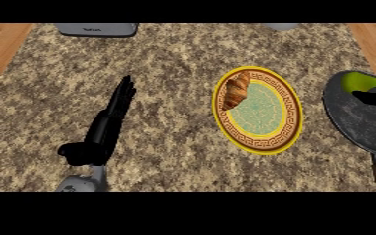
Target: Pick the pear from the plate and place it in the pan
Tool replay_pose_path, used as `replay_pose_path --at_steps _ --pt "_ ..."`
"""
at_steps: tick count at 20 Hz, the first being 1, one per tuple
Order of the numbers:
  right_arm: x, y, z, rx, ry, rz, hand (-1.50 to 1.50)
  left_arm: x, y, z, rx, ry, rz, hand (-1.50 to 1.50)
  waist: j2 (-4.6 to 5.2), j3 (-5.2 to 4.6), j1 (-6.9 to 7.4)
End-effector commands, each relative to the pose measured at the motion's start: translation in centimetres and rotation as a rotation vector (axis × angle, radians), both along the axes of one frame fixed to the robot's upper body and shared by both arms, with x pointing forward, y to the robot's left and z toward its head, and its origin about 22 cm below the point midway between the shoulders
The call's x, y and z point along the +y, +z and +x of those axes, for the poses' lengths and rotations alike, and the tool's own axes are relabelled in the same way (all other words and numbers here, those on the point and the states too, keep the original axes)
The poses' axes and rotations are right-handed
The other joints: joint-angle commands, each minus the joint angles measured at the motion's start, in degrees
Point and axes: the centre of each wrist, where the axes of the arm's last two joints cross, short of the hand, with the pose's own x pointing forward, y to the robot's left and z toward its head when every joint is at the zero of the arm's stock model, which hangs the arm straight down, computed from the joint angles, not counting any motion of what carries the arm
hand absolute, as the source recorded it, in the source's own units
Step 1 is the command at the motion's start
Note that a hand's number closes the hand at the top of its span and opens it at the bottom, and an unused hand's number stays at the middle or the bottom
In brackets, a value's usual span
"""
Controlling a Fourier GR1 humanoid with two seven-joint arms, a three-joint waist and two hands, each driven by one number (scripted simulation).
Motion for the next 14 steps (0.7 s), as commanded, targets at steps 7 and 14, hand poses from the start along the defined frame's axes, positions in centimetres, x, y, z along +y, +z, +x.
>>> replay_pose_path --at_steps 7,14 --pt "-2.9 -0.3 -2.7 -0.372 -0.045 0.059 -1.50 0.2 -1.6 -1.0 0.021 0.015 -0.001 0.00 -0.63 -0.18 -1.58" --pt "-4.4 -1.3 -6.7 -0.492 0.086 0.241 -1.50 2.6 -0.7 -0.6 0.021 0.069 0.021 0.00 -1.40 -0.41 -3.41"
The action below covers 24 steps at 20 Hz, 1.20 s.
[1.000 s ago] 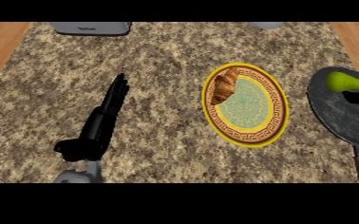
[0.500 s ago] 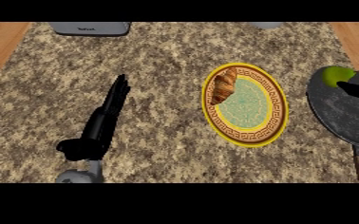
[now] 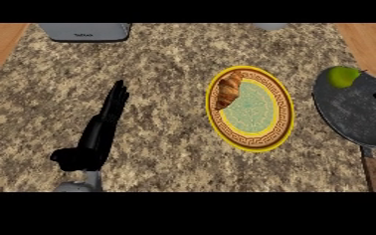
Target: Pick the pear from the plate and place it in the pan
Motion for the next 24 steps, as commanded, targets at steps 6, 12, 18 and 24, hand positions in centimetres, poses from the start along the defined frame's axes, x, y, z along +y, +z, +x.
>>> replay_pose_path --at_steps 6,12,18,24 --pt "-1.0 -0.9 -6.6 -0.105 0.227 0.074 -1.50 -0.6 -0.6 -1.1 0.010 0.015 -0.005 0.00 -0.39 -0.16 -0.96" --pt "2.7 -1.7 -11.3 -0.109 0.222 0.020 -1.50 -0.1 0.3 0.0 0.008 -0.004 0.002 0.00 -0.09 -0.10 -0.32" --pt "4.0 0.1 -13.2 -0.073 0.240 0.028 -1.50 -0.3 0.7 1.8 0.015 -0.006 0.002 0.00 0.02 -0.07 -0.14" --pt "5.0 -1.6 -14.3 -0.035 0.235 0.015 -1.50 0.6 -0.6 -0.7 0.001 0.023 0.012 0.00 0.04 -0.05 0.15"
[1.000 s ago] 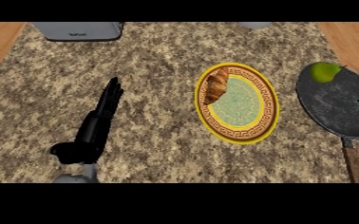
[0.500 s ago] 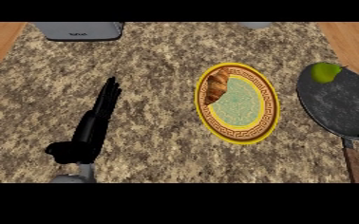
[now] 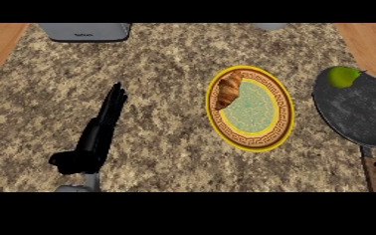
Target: Pick the pear from the plate and place it in the pan
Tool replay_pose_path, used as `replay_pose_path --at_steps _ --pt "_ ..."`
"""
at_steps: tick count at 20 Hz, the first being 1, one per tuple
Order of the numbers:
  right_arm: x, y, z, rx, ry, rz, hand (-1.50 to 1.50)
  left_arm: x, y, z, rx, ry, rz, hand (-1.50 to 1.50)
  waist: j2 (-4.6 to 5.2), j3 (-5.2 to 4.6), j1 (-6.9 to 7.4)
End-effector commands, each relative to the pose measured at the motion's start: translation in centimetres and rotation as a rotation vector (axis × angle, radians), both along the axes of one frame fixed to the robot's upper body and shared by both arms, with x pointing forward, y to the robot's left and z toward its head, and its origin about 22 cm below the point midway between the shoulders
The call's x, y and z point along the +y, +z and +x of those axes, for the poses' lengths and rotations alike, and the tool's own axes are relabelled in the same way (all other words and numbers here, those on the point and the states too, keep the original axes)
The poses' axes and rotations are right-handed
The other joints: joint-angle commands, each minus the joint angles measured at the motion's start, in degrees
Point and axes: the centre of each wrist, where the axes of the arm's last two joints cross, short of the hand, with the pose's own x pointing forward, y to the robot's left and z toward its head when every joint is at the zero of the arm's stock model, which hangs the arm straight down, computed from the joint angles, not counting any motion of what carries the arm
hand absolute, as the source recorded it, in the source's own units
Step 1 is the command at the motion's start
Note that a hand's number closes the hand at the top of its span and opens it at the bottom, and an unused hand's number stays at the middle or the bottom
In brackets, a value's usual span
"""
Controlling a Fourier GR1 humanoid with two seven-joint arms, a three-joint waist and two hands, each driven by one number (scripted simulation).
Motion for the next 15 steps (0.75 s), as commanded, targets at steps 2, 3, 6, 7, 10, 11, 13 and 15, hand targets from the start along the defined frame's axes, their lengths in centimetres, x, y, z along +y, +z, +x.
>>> replay_pose_path --at_steps 2,3,6,7,10,11,13,15 --pt "1.5 0.3 -2.5 0.016 -0.006 -0.013 -1.50 -2.0 0.7 0.0 -0.007 -0.008 -0.008 0.00 0.01 0.01 -0.02" --pt "0.5 -1.2 -1.5 0.038 -0.020 -0.019 -1.50 1.5 -0.1 -1.4 -0.006 -0.023 0.002 0.00 0.03 0.02 0.21" --pt "1.2 0.2 -2.5 0.068 -0.019 -0.029 -1.50 -0.9 0.1 1.2 -0.007 0.000 0.005 0.00 0.04 0.01 -0.01" --pt "2.2 0.6 -0.1 0.038 -0.033 -0.037 -1.50 -0.5 2.7 0.6 0.001 -0.008 0.005 0.00 0.03 0.02 0.18" --pt "2.1 0.4 -1.6 0.060 -0.011 -0.064 -1.50 -0.9 0.6 -0.3 0.007 -0.029 -0.009 0.00 0.03 0.02 0.12" --pt "0.0 1.5 -0.4 0.087 -0.038 -0.067 -1.50 -1.1 1.3 -0.7 -0.014 -0.012 -0.003 0.00 0.03 0.02 0.25" --pt "2.8 2.1 -0.1 0.067 -0.065 -0.099 -1.50 -0.6 0.3 0.9 0.008 0.006 0.010 0.00 0.06 0.00 0.08" --pt "1.6 0.0 0.5 0.113 -0.046 -0.157 -1.50 0.3 -1.6 0.4 0.015 -0.019 -0.005 0.00 0.11 0.02 0.21"
